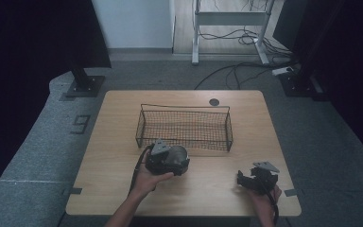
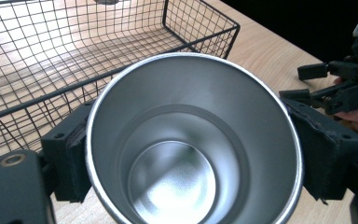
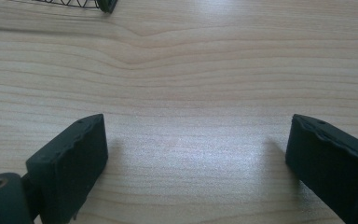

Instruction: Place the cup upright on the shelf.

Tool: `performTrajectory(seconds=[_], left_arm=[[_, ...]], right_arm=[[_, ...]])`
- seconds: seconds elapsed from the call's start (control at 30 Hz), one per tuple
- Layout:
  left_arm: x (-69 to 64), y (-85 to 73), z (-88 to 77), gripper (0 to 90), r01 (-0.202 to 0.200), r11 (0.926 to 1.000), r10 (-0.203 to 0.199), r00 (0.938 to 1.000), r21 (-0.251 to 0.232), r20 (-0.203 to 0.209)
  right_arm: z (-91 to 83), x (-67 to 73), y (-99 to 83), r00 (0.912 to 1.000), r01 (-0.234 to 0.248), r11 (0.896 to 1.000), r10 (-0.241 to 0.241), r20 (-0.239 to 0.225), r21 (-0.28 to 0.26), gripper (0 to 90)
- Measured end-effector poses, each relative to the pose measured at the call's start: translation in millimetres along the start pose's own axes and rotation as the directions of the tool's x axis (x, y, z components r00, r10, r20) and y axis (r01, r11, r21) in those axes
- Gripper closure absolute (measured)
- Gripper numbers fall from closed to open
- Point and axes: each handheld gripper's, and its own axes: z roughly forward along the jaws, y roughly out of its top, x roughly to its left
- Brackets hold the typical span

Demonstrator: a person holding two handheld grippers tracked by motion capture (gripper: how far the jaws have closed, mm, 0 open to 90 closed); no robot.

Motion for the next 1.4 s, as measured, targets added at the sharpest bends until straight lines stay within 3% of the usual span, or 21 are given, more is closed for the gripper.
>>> performTrajectory(seconds=[0.63, 1.07, 1.2, 1.33, 1.4], left_arm=[[12.3, 19.0, -4.5, 14.3, 0.017, 0.9998, -0.017, 0.9999, -0.010, -0.001], [22.8, 38.1, -5.3, 14.3, 0.001, 1.0000, -0.001, 0.9998, -0.007, -0.018], [26.0, 43.6, -3.8, 14.3, 0.004, 1.0000, -0.004, 1.0000, -0.006, 0.002], [28.4, 50.8, -3.5, 14.3, -0.009, 1.0000, 0.009, 0.9999, -0.002, -0.007], [30.5, 53.6, -3.9, 14.3, 0.005, 1.0000, -0.005, 1.0000, -0.008, 0.005]], right_arm=[[0.0, 0.0, 0.0, 1.0000, 0.000, 1.000, 0.000, 0.000, 0.000, 5.3], [0.1, 0.1, 0.0, 1.0000, -0.002, 1.000, 0.002, 0.001, 0.000, 5.4], [0.1, 0.1, 0.0, 1.0000, -0.002, 1.000, 0.002, 0.001, -0.001, 5.4], [0.2, 0.0, 0.1, 1.0000, -0.001, 1.000, 0.001, 0.001, -0.001, 5.4], [0.2, -0.3, 0.3, 1.0000, -0.001, 1.000, 0.001, 0.000, 0.001, 5.4]])
